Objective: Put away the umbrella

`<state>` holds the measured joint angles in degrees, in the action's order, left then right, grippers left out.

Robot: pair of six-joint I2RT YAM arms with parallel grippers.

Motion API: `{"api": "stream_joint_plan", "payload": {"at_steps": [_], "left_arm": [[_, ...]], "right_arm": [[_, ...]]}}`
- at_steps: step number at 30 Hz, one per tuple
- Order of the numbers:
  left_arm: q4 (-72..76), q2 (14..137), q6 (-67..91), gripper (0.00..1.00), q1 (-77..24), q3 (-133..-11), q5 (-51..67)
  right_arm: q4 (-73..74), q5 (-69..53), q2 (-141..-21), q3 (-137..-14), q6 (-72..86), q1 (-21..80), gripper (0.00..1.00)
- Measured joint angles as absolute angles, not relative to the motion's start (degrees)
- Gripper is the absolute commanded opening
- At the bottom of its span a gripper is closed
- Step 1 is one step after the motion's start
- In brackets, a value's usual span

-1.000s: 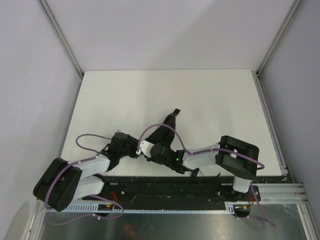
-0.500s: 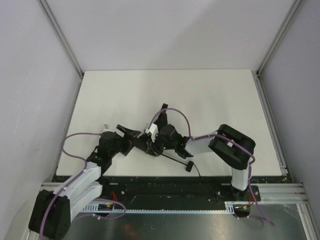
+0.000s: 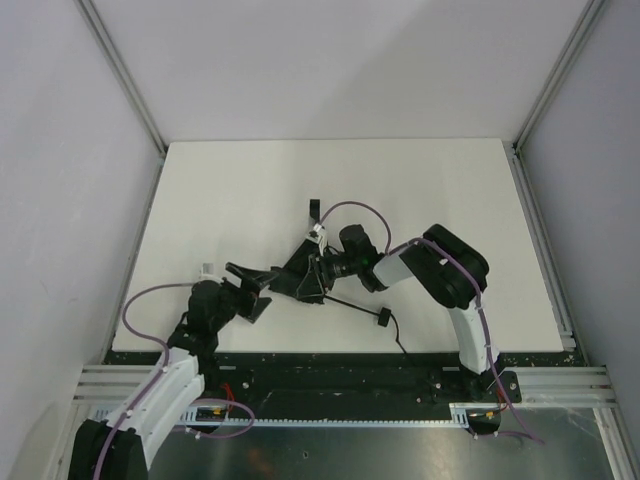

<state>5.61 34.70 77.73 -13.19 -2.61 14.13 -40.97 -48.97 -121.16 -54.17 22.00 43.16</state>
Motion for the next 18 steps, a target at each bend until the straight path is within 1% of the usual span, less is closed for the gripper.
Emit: {"api": "stream_joint_plan", "payload": {"at_steps": [3,8,15,18], "left_arm": [[6.44,35.9,80.84,0.99,-16.69,-2.61,13.17],[8.27,45.45,84.53,0.99,-21.98,-3.36,10.98],[12.27,54.54,87.02,0.99,-24.29,-7.22,5.56],[13.98,58.13,87.02,0.97,-25.08,-8.78,3.01]], "right_arm": [[-40.82,-50.87,-122.19,-55.18,23.88,42.63,0.0],[-40.73,-52.51,-123.09,-56.03,25.32,42.13,0.0],[-40.12,-53.67,-123.55,-56.71,25.71,41.78,0.0],[-39.72,-53.87,-123.57,-56.93,25.69,41.74,0.0]]}}
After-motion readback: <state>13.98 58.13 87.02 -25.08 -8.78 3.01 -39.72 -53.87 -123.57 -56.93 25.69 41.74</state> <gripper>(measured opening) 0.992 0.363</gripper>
